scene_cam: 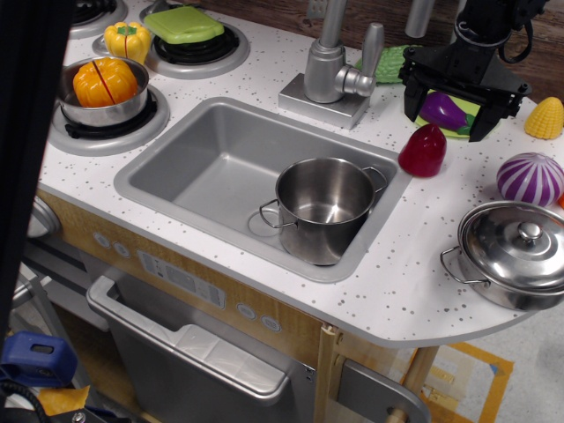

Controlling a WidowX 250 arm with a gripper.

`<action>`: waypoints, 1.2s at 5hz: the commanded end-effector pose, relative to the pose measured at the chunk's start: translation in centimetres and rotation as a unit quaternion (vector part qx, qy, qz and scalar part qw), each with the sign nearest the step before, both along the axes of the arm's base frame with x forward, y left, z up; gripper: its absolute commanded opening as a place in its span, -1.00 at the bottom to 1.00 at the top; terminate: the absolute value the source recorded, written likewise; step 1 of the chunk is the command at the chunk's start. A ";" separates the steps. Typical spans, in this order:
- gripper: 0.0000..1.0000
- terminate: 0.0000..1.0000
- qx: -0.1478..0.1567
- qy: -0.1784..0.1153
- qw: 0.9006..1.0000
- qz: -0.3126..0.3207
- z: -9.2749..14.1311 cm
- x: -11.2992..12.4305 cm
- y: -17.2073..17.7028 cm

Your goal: Put sweet potato in pot which is in sink

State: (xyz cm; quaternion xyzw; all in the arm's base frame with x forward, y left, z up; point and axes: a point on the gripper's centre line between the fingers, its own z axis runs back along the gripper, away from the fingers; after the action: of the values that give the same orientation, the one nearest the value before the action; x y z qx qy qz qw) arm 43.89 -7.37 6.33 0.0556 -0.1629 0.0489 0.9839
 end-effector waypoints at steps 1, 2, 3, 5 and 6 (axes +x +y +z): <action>1.00 -1.00 0.000 0.000 1.000 0.000 0.0 0.0 0.0; 1.00 -1.00 0.002 0.014 1.000 -0.025 0.7 0.7 0.8; 1.00 -1.00 0.002 0.017 0.999 -0.034 0.9 0.8 1.1; 1.00 -1.00 -0.004 0.011 0.999 -0.039 0.5 1.0 1.2; 1.00 -1.00 -0.022 0.000 0.999 -0.039 -0.3 1.0 1.3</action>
State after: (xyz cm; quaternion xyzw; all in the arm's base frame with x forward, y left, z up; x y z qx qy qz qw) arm 44.22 -6.34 3.37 0.0238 -0.1448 0.0111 0.9891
